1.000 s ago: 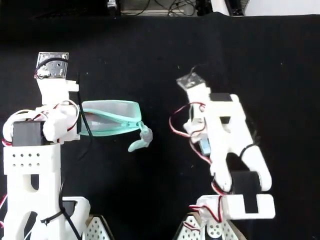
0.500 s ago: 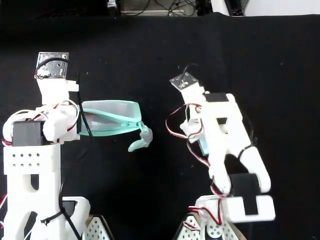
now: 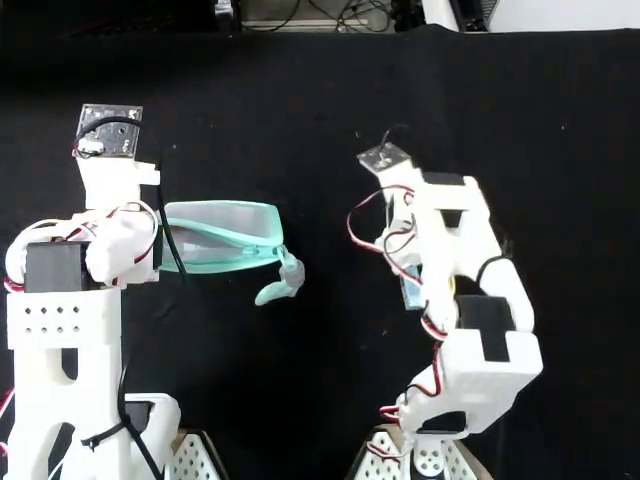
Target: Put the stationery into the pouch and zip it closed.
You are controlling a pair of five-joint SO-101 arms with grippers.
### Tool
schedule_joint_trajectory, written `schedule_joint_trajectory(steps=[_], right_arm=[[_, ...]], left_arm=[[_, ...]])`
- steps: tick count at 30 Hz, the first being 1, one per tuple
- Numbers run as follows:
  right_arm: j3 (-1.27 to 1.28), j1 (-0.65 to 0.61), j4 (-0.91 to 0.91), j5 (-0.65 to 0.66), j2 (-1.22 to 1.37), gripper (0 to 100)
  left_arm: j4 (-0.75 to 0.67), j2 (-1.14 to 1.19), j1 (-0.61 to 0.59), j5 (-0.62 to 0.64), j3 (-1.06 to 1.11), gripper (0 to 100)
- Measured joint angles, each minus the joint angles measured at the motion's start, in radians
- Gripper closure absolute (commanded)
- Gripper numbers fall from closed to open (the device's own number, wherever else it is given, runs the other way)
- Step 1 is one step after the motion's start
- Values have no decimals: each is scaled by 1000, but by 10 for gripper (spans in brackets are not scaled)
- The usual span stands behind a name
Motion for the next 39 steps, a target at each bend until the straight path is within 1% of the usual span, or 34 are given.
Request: schedule_joint_trajectory(steps=[3, 6, 12, 15, 18, 21, 23, 28, 31, 34, 39], right_arm=[[0, -5, 9, 0, -29, 986], [2, -28, 72, 0, -110, 986], [2, -114, 241, -3, -419, 986], [2, -178, 275, -71, -621, 986], [12, -281, 269, -184, -835, 985], [81, -411, 195, -290, -1048, 985], [150, -482, 121, -327, -1186, 985], [333, -663, -135, -339, -1499, 985], [433, -784, -305, -342, -1640, 985], [525, -895, -448, -342, -1683, 985], [646, -977, -660, -342, -1633, 985]], left_arm=[[0, 0, 0, 0, 0, 968], [0, 0, 0, 0, 0, 968], [0, 0, 0, 0, 0, 968], [0, 0, 0, 0, 0, 968], [-2, -2, 0, 0, 5, 968], [-2, -2, 0, 0, 5, 968], [-2, -2, 0, 0, 5, 968], [-2, -2, 0, 0, 5, 969], [-2, -2, 0, 0, 5, 969], [-2, -2, 0, 0, 5, 969], [-2, -2, 0, 0, 5, 969]])
